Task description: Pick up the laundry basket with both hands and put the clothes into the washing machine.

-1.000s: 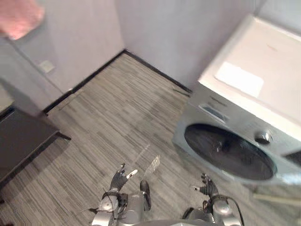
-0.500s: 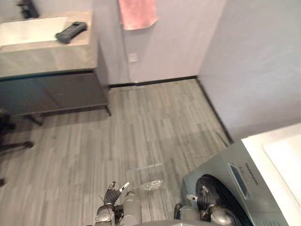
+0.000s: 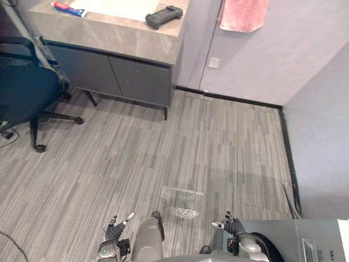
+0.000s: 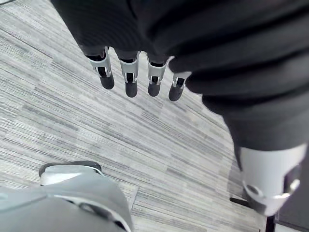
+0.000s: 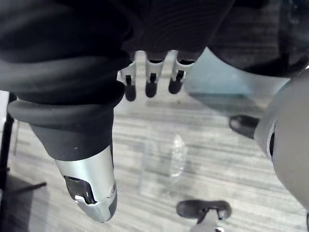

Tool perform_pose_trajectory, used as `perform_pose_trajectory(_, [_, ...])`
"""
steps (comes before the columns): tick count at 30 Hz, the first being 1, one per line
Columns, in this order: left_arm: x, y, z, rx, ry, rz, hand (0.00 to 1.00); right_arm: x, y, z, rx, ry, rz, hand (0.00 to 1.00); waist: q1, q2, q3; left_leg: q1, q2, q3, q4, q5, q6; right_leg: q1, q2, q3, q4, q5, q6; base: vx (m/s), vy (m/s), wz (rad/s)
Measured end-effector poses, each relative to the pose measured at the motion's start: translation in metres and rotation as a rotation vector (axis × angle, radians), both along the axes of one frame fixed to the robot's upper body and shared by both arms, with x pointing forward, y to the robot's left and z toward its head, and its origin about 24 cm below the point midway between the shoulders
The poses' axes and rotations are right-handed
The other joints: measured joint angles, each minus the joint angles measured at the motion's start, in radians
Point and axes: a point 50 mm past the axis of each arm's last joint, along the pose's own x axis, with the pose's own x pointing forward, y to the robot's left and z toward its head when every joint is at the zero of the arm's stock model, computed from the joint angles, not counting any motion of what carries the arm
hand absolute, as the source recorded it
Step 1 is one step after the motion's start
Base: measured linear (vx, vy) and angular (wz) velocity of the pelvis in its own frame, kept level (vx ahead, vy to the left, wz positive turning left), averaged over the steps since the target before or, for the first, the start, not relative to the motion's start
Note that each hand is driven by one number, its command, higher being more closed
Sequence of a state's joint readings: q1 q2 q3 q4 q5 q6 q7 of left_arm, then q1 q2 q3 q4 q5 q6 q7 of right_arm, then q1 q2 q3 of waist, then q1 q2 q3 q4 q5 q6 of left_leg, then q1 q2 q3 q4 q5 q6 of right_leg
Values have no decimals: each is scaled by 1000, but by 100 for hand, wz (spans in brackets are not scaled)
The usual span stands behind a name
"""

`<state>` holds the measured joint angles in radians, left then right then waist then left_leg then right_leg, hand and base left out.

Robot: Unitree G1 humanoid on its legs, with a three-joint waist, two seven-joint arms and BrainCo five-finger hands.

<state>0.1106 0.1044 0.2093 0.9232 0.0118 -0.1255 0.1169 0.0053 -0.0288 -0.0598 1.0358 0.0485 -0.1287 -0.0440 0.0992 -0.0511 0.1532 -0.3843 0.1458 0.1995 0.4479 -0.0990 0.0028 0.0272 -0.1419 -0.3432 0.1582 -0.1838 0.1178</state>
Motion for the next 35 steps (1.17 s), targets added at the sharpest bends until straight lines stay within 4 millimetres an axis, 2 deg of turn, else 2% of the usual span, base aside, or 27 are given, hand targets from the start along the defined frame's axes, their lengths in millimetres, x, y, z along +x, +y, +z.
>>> perform_pose_trajectory(1, [-1, -3, -1, -12, 2, 3, 0, 0, -2, 0, 2, 0, -19, 0, -1, 2, 3, -11, -19, -14, 8, -15, 3, -19, -13, -2, 45, -38, 9, -90, 72, 25])
perform_pose_trajectory(3, [-4, -1, -1, -5, 15, -1, 0, -1, -4, 0, 0, 5, -32, 0, -2, -8, 10, -13, -48, -17, 33, -42, 13, -56, -55, 12, 143, -90, -6, -41, 91, 11])
perform_pose_trajectory(4, [-13, -2, -4, -5, 39, -5, 0, -2, -3, -1, 3, 10, -30, 0, -5, -10, 18, 1, -59, -5, 44, -80, 25, -90, -82, 33, 268, -118, -33, 15, 67, -12])
perform_pose_trajectory(5, [-17, -2, -5, -7, 52, -3, 0, -1, -2, -1, 5, 10, -22, 0, -7, -12, 18, 5, -60, 4, 44, -84, 27, -135, -95, 57, 350, -104, -47, 31, 102, -23])
perform_pose_trajectory(6, [-19, -1, -5, -4, 57, -4, 0, 4, 3, 1, 10, 0, 3, 0, -17, -8, 20, 21, -57, 13, 26, -84, 27, -205, -106, 92, 465, -41, -56, 41, 84, -24])
perform_pose_trajectory(7, [-20, 0, -5, -3, 58, 0, 0, 6, 9, 1, 21, -1, 18, 0, -20, -7, 21, 50, -50, 32, -7, -75, 19, -219, -108, 96, 488, -15, -64, 63, 82, -38])
perform_pose_trajectory(8, [-22, 0, -5, -1, 60, 2, 0, 9, 15, 1, 31, -5, 33, 0, -20, -5, 22, 80, -41, 62, -41, -61, 18, -221, -108, 88, 465, -13, -69, 110, 14, -70])
perform_pose_trajectory(10, [-27, -2, -7, -9, 70, 5, 0, 20, 25, 6, 36, -33, 95, 0, -18, -10, 16, 132, -16, 122, -97, -49, 14, -220, -97, 22, 312, -16, -70, 86, -20, -107])
perform_pose_trajectory(11, [-26, -3, -7, -9, 69, -1, 0, 31, 29, 10, 26, -65, 134, 0, -17, -5, 15, 148, 7, 160, -114, -46, 8, -223, -66, -15, 154, 8, -62, 21, -30, -92])
perform_pose_trajectory(12, [-23, -1, -6, -1, 66, -12, 0, 32, 29, 11, 21, -68, 144, 0, -22, -9, 13, 150, 6, 166, -120, -44, 4, -222, -56, -10, 96, 41, -58, 33, -39, -52])
perform_pose_trajectory(13, [-20, 0, -5, 6, 57, -22, 0, 31, 28, 10, 12, -62, 153, 0, -38, -13, 10, 154, 0, 163, -127, -42, -3, -206, -45, 3, 54, 115, -55, 88, -85, 5])
perform_pose_trajectory(14, [-13, -1, -4, 10, 50, -44, 0, 23, 22, 6, -12, -33, 165, 0, -42, -20, 1, 160, -6, 157, -130, -42, -11, -196, -31, 30, 31, 172, -31, 132, -112, 4])
perform_pose_trajectory(16, [-6, -8, -4, -2, 32, -59, 0, 11, 11, 1, -42, 20, 171, 0, -31, 7, 1, 161, 17, 155, -97, -49, -21, -186, -7, 41, 29, 158, -46, 139, -119, -15])
perform_pose_trajectory(17, [-5, -11, -4, -9, 30, -61, 0, 5, 8, -2, -49, 44, 179, 0, -31, 23, 2, 154, 44, 135, -48, -68, -34, -173, 12, 42, 39, 147, -50, 135, -131, -23])
perform_pose_trajectory(19, [-7, -10, -5, -13, 33, -40, 0, 4, 9, -3, -52, 47, 193, 0, -30, 31, 7, 116, 91, 29, 121, -81, -51, -131, 58, 56, 41, 135, -68, 116, -184, -35])
perform_pose_trajectory(21, [-7, -9, -5, -17, 31, -28, 0, -1, 8, -4, -56, 60, 196, 0, -29, 34, 8, 107, 100, -42, 161, -81, -51, -94, 78, 59, 20, 135, -71, 38, -78, -22])
perform_pose_trajectory(24, [-3, -9, -4, -32, 12, 2, 0, -7, 1, -6, -63, 74, 153, 0, -32, 32, -13, 130, 98, -61, 80, -87, -63, -91, 86, 63, -29, 148, -73, 6, -34, -2])
perform_pose_trajectory(26, [2, -20, -4, -88, -23, 48, 0, -12, -9, -7, -81, 93, 127, 0, -30, 44, -18, 179, 78, -61, -40, -104, -92, -98, 94, 76, -83, 193, -68, 8, 33, -15])
perform_pose_trajectory(27, [2, -22, -4, -101, -26, 61, 0, -13, -10, -7, -79, 97, 119, 0, -30, 41, -18, 184, 74, -55, -58, -101, -95, -100, 91, 83, -95, 204, -65, -4, 61, -32])
perform_pose_trajectory(31, [-10, -20, -8, -137, -11, 127, 0, -21, -12, -10, -68, 118, 80, 0, -31, 37, -41, 229, 44, 8, -103, -98, -92, -97, 71, 151, -136, 245, -49, -50, 74, -45])
perform_pose_trajectory(33, [-17, -19, -10, -154, -3, 149, 0, -34, -16, -12, -55, 143, 35, 0, -35, 34, -81, 252, 17, 32, -157, -84, -81, -98, 51, 171, -168, 265, -39, -40, 36, -20])
perform_pose_trajectory(35, [-20, -21, -12, -167, 10, 148, 0, -36, -17, -13, -55, 149, 29, 0, -39, 28, -105, 269, -14, 42, -218, -56, -73, -102, 33, 177, -192, 280, -29, -17, 24, -5])
